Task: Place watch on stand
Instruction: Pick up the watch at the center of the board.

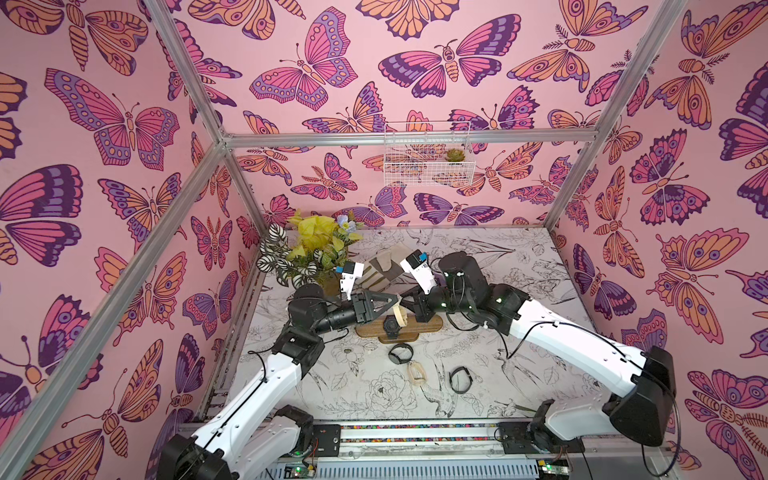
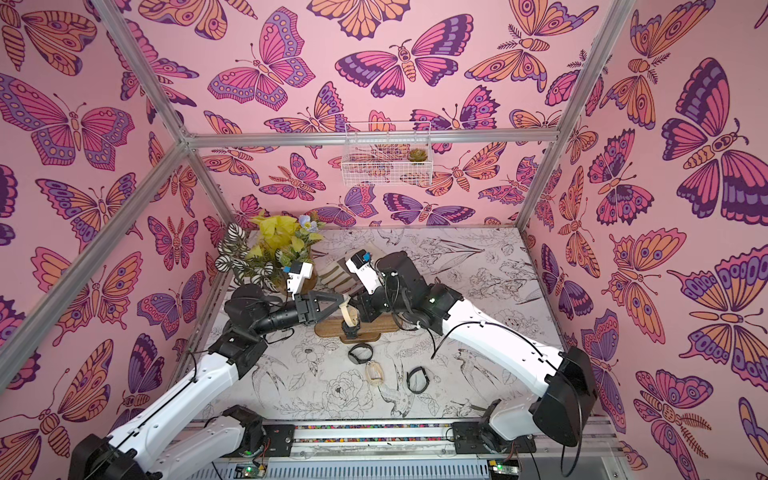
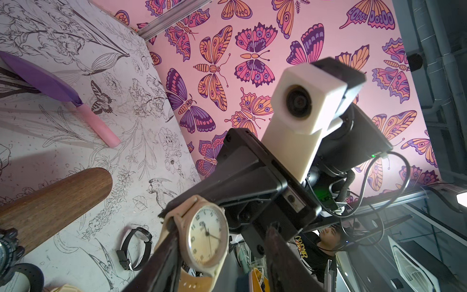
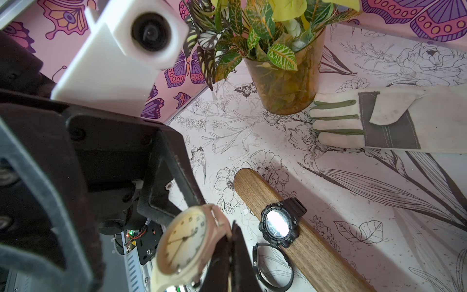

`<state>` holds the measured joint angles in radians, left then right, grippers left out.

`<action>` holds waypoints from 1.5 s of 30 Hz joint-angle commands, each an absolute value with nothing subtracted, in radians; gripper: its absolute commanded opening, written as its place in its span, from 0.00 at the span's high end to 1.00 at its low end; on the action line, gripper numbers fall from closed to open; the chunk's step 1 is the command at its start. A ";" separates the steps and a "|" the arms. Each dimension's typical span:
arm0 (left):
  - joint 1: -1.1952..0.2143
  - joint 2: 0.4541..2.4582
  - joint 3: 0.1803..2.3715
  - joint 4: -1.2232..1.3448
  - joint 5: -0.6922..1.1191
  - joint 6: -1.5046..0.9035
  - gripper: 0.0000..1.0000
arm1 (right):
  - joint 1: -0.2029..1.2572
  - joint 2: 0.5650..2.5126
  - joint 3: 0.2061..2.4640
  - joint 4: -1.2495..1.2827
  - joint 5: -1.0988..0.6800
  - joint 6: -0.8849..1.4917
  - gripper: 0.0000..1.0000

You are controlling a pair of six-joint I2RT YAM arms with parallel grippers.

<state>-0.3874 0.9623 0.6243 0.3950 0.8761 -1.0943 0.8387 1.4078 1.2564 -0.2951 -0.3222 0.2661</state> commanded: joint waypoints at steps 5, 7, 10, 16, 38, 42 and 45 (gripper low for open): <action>-0.394 0.924 0.611 0.433 0.877 -1.091 0.50 | 0.829 1.401 1.276 -0.287 -0.337 0.287 1.00; -0.394 0.931 0.613 0.435 0.877 -1.091 0.52 | 0.830 1.404 1.276 -0.282 -0.344 0.285 1.00; -0.394 0.939 0.611 0.438 0.874 -1.091 0.56 | 0.830 1.402 1.273 -0.276 -0.348 0.288 1.00; -0.394 0.947 0.622 0.439 0.876 -1.091 0.57 | 0.830 1.389 1.269 -0.268 -0.371 0.275 1.00; -0.394 0.954 0.623 0.442 0.873 -1.100 0.55 | 0.831 1.368 1.261 -0.259 -0.355 0.188 1.00; -0.394 0.956 0.625 0.449 0.873 -1.104 0.57 | 0.832 1.384 1.271 -0.258 -0.366 0.189 1.00; -0.394 0.957 0.626 0.453 0.877 -1.108 0.57 | 0.831 1.390 1.274 -0.251 -0.368 0.191 1.00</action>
<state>-0.3874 0.9577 0.6228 0.4145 0.8703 -1.1091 0.8371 1.3777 1.2327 -0.2646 -0.3527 0.2016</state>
